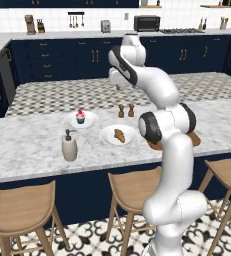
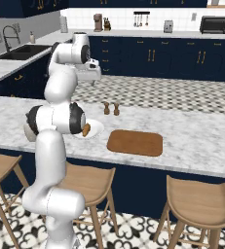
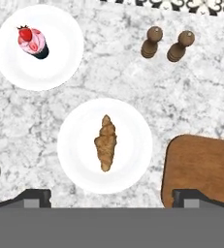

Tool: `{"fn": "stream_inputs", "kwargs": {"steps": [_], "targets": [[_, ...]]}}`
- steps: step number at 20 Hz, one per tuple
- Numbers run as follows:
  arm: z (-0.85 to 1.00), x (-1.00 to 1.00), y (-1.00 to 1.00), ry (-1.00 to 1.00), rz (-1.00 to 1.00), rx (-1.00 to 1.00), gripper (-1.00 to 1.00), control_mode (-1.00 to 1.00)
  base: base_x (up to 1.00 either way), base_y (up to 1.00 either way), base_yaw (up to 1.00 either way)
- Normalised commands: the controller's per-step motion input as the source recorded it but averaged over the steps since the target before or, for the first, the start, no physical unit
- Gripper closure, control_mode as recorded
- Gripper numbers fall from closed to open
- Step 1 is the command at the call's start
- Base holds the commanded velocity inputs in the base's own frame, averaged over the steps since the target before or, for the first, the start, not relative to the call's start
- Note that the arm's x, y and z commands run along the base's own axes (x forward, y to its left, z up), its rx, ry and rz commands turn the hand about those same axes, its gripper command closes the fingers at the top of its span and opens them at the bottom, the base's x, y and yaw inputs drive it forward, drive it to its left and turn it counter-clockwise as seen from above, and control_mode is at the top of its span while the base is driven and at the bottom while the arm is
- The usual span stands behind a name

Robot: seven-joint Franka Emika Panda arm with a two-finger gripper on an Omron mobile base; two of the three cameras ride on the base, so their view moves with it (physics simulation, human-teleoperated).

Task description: From the different types of pastries on the counter, select a croissant and place it on the cutting board. Then retrieve a jar of jam from the cabinet and place it alongside the croissant on the cutting board.

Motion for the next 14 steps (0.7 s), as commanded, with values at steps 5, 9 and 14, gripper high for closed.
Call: {"fn": "stream_inputs", "kwargs": {"steps": [5, 9, 14], "targets": [[-0.50, 0.10, 0.18, 0.00, 0.00, -0.08, -1.00, -1.00, 0.00, 0.00, 0.00], [-0.65, 0.00, 0.09, 0.00, 0.00, 0.00, -1.00, -1.00, 0.00, 0.00, 0.00], [-0.67, 0.00, 0.05, 0.00, 0.00, 0.00, -1.00, -1.00, 0.00, 0.00, 0.00]]}}
